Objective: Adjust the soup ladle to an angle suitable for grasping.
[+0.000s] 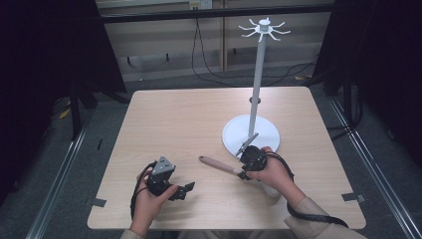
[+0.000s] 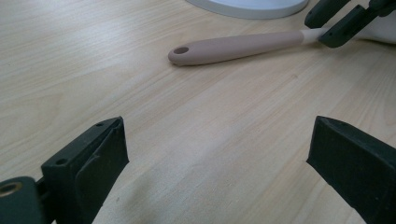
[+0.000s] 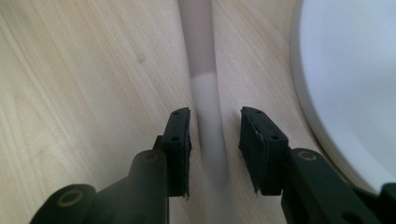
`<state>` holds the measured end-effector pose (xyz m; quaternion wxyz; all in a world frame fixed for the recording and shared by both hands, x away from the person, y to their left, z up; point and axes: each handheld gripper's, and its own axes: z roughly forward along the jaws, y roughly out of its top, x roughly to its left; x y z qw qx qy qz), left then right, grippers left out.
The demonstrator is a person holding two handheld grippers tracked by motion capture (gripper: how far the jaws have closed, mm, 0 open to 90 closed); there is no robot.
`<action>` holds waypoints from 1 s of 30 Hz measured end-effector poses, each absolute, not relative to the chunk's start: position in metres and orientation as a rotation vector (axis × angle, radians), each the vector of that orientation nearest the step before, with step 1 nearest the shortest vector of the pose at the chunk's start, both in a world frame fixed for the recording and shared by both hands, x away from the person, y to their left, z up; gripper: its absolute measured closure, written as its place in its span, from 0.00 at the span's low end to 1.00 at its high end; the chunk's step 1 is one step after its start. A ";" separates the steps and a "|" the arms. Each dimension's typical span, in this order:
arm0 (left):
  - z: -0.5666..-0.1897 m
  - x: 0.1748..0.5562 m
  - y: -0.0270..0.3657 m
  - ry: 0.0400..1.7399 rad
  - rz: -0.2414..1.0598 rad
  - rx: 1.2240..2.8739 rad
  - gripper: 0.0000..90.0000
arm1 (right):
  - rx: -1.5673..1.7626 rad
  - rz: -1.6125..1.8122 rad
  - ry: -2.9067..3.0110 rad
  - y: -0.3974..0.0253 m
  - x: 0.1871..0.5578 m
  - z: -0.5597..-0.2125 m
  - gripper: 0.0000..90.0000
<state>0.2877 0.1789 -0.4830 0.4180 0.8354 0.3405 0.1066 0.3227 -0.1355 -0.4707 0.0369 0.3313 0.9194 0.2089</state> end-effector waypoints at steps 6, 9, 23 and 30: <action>-0.483 0.288 0.179 0.855 0.270 2.091 0.05 | 0.989 0.599 2.828 -0.130 0.323 -0.475 0.76; -0.483 0.288 0.179 0.855 0.273 2.097 0.05 | 0.998 0.603 2.828 -0.129 0.324 -0.475 0.78; -0.482 0.289 0.181 0.855 0.280 2.091 0.05 | 0.937 0.569 2.866 -0.129 0.326 -0.473 0.88; -0.482 0.289 0.179 0.847 0.284 2.096 0.05 | 0.972 0.665 2.835 -0.139 0.324 -0.470 0.88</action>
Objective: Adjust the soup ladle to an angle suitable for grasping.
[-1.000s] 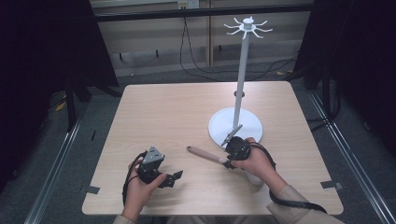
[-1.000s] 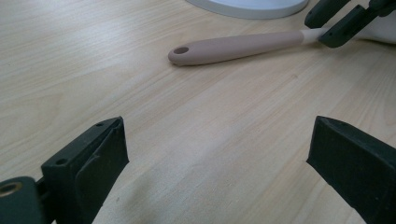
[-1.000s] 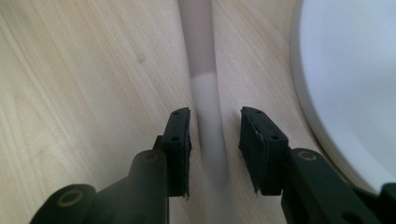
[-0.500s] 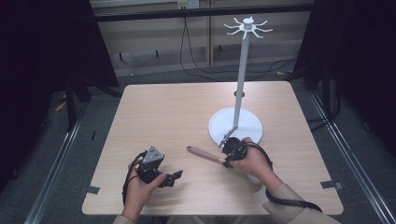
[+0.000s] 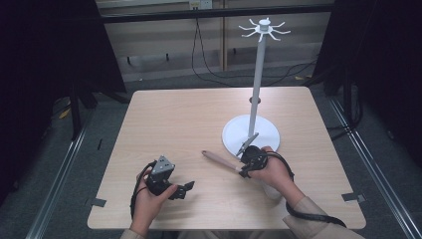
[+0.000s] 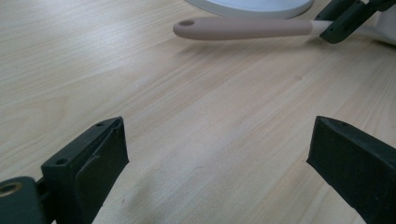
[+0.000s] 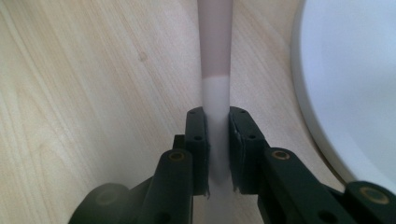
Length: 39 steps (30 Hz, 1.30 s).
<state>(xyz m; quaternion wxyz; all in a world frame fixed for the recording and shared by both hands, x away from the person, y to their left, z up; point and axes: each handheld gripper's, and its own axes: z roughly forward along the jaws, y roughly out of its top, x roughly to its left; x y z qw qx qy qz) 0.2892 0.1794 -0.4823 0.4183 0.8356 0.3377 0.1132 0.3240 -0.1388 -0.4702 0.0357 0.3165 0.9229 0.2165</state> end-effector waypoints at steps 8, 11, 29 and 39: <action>-0.482 0.289 0.179 0.847 0.287 2.097 0.05 | 1.014 0.764 2.781 -0.150 0.322 -0.464 0.88; -0.483 0.289 0.178 0.849 0.289 2.101 0.05 | 1.000 0.788 2.767 -0.152 0.321 -0.462 0.88; -0.483 0.289 0.178 0.855 0.284 2.096 0.05 | 0.990 0.964 2.655 -0.157 0.316 -0.444 0.88; -0.484 0.289 0.178 0.848 0.280 2.106 0.05 | 1.007 1.100 2.530 -0.164 0.312 -0.433 0.88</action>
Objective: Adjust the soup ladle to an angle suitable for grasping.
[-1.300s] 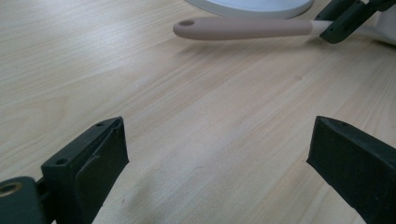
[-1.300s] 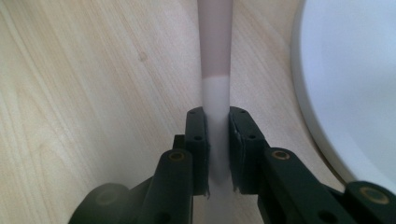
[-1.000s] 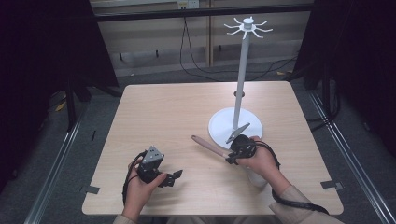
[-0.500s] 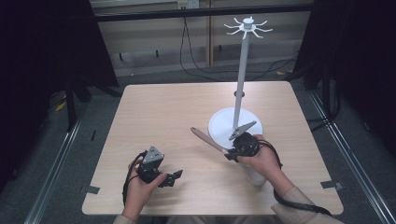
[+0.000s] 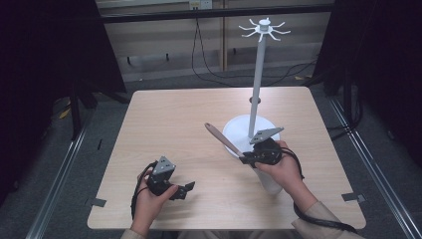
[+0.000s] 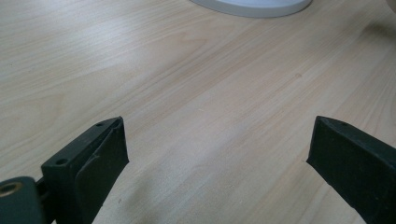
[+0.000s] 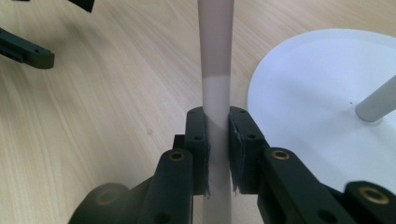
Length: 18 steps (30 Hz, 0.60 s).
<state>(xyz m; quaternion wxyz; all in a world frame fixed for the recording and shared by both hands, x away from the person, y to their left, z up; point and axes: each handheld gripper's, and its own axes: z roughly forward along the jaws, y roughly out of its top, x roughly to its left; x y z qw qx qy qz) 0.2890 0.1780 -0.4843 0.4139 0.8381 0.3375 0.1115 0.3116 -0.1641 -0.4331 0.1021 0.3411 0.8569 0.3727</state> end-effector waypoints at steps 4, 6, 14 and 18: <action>-0.485 0.289 0.177 0.852 0.275 2.101 0.05 | 1.007 1.133 2.504 -0.166 0.310 -0.431 0.88; -0.485 0.289 0.177 0.848 0.278 2.104 0.05 | 1.007 1.150 2.490 -0.168 0.309 -0.429 0.88; -0.485 0.289 0.177 0.846 0.280 2.106 0.05 | 0.989 1.244 2.399 -0.173 0.302 -0.421 0.88; -0.484 0.289 0.177 0.846 0.280 2.106 0.05 | 0.970 1.278 2.352 -0.175 0.299 -0.415 0.88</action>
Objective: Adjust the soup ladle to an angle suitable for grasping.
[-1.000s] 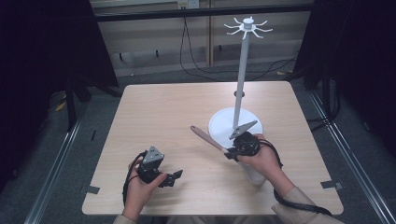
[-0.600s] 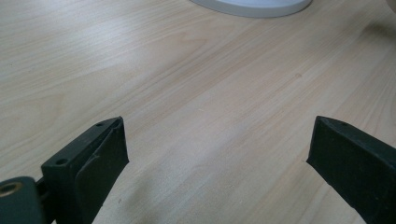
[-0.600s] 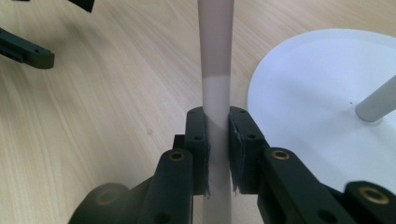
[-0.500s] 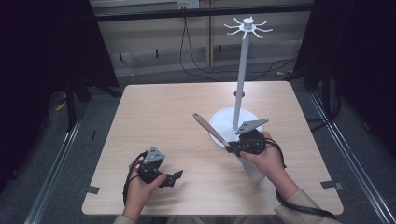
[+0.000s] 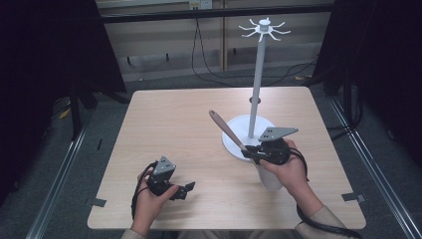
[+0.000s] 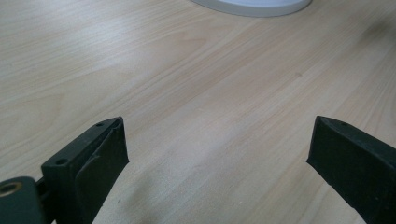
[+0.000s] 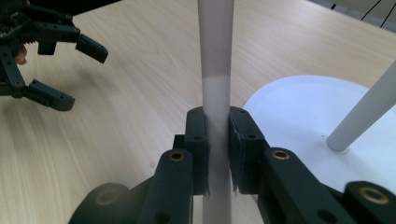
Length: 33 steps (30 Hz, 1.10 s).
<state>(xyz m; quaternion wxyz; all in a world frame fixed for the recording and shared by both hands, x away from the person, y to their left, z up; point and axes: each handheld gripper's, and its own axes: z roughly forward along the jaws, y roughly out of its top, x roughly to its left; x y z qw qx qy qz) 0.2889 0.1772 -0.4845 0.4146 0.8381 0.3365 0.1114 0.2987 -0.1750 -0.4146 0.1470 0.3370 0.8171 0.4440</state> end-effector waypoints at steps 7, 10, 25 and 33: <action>-0.485 0.289 0.177 0.846 0.281 2.107 0.05 | 0.972 1.328 2.262 -0.182 0.293 -0.407 0.88; -0.485 0.289 0.177 0.846 0.281 2.107 0.05 | 0.983 1.352 2.217 -0.187 0.290 -0.404 0.88; -0.485 0.288 0.177 0.853 0.283 2.112 0.05 | 1.004 1.418 2.071 -0.208 0.280 -0.382 0.88; -0.485 0.289 0.177 0.849 0.290 2.115 0.05 | 1.003 1.434 2.014 -0.220 0.275 -0.370 0.88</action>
